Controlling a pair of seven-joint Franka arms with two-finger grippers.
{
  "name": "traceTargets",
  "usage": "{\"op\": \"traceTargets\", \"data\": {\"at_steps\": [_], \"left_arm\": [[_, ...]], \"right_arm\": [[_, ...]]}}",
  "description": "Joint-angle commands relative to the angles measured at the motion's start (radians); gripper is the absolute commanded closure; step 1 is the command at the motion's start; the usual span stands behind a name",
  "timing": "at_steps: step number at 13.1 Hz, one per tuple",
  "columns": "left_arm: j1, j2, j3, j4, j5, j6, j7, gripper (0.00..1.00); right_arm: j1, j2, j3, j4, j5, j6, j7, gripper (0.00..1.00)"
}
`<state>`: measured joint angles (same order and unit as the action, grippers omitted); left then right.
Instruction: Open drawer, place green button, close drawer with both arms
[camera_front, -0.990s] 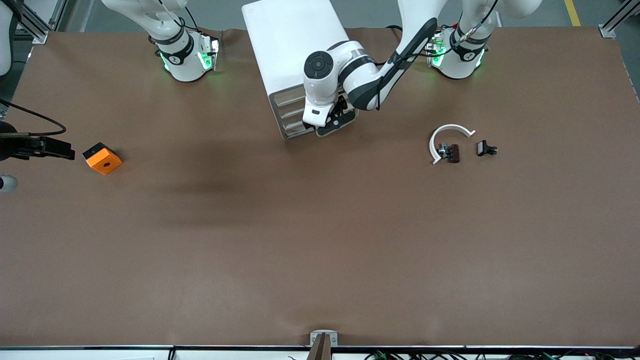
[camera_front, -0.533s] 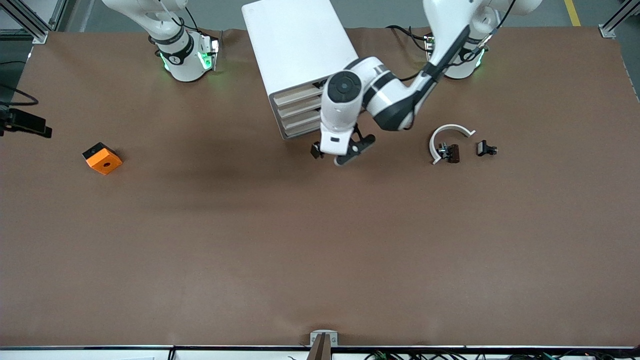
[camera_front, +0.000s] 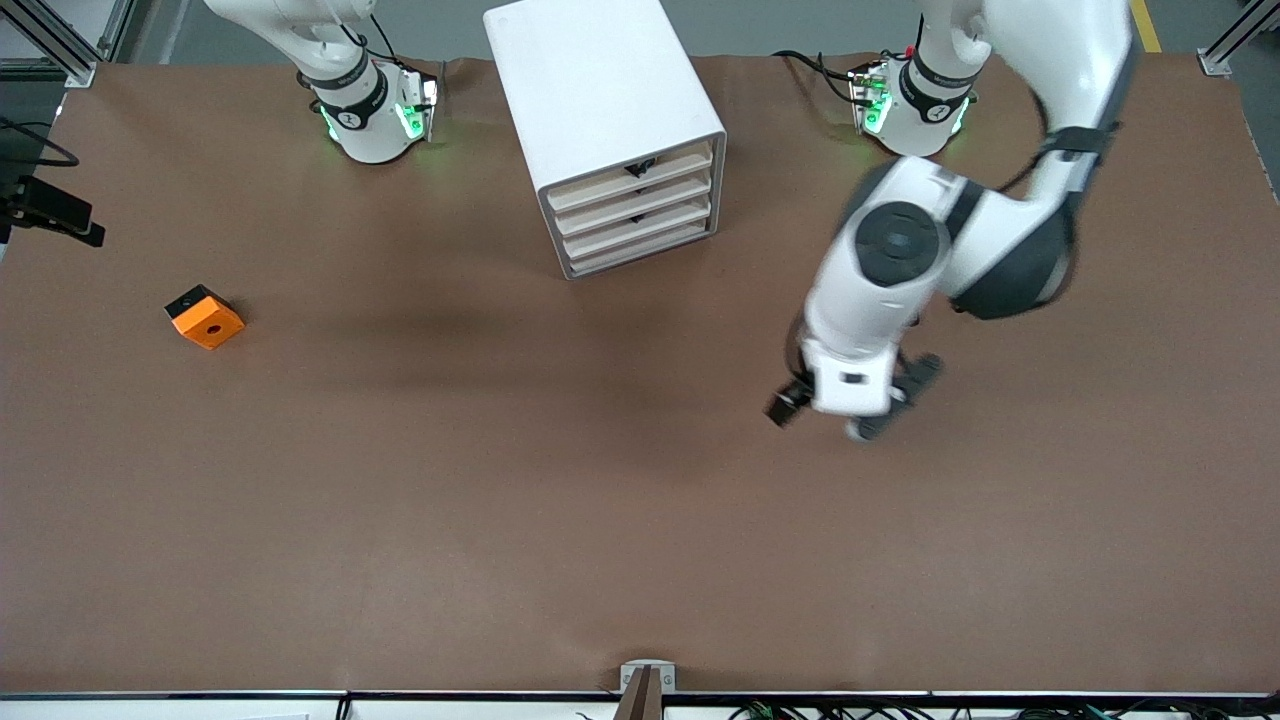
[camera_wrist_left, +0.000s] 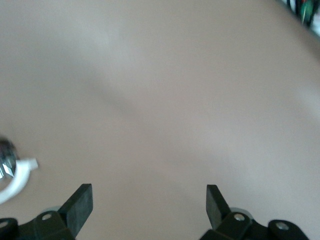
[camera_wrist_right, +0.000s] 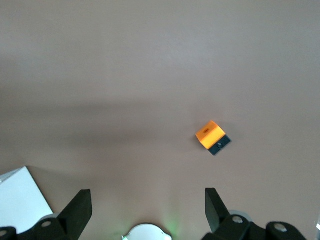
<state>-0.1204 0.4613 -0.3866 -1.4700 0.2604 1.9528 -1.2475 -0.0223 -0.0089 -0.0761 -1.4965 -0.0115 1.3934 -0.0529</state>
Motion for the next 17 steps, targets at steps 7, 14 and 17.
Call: {"op": "traceTargets", "data": {"at_steps": [7, 14, 17], "left_arm": [[0.304, -0.174, -0.020, 0.112, 0.011, -0.268, 0.705, 0.00], [0.310, -0.360, 0.197, 0.054, -0.202, -0.413, 1.158, 0.00], [0.184, -0.447, 0.388, -0.025, -0.248, -0.422, 1.327, 0.00]], "right_arm": [[-0.007, -0.149, 0.019, -0.179, 0.030, 0.098, 0.076, 0.00], [-0.013, -0.155, 0.009, -0.171, 0.027, 0.098, 0.039, 0.00], [-0.013, -0.157, 0.009, -0.171, 0.028, 0.099, 0.039, 0.00]]}}
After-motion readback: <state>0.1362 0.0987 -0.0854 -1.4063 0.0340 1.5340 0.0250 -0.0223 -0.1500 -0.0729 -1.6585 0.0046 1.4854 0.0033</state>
